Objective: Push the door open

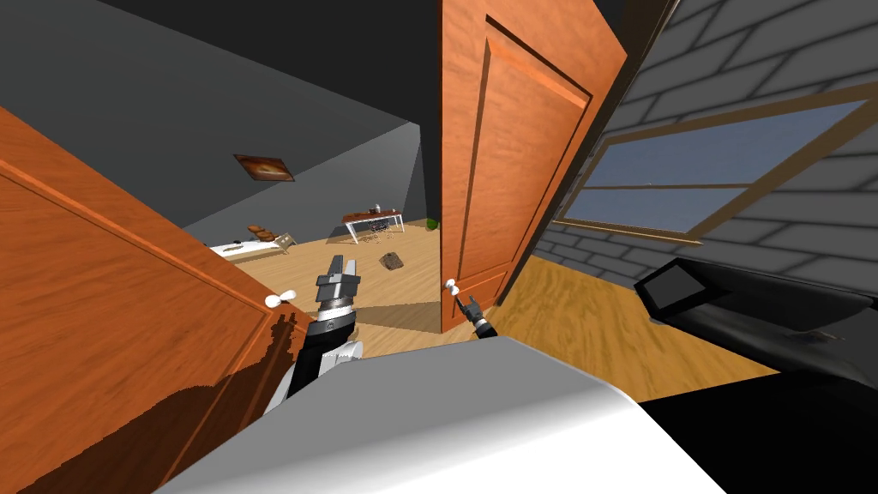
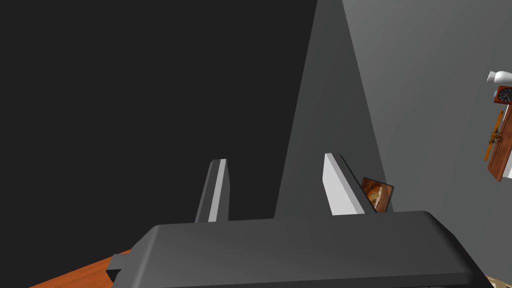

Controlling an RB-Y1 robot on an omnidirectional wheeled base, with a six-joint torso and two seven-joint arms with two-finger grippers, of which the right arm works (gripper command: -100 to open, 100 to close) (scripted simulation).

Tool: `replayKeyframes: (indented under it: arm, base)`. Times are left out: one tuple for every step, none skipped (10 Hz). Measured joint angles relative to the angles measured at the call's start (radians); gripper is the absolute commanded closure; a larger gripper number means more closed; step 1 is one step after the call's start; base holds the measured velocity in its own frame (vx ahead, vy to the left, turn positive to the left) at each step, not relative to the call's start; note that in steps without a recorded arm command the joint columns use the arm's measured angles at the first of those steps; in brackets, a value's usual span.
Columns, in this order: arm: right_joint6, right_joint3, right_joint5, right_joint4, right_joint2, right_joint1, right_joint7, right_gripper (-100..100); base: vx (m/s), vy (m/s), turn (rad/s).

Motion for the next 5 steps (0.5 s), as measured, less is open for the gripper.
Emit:
replayKeyframes:
  arm:
    - [0.002,0.002,0.006,-0.01,-0.001,0.008,0.018,-100]
    - [0.0,0.004,0.017,-0.02,-0.002,0.021,0.043,-100]
    - [0.001,0.007,0.032,-0.043,-0.007,0.04,0.07,-100]
    - [0.0,0.009,0.039,-0.05,-0.009,0.049,0.089,-100]
    - [-0.006,0.009,0.047,-0.052,-0.011,0.057,0.113,-100]
  base:
    - [-0.021,0.018,-0.076]
    - [-0.031,0.027,-0.117]
    - [-0.026,0.025,-0.033]
    - [-0.023,0.023,-0.054]
    - [-0.028,0.032,-0.092]
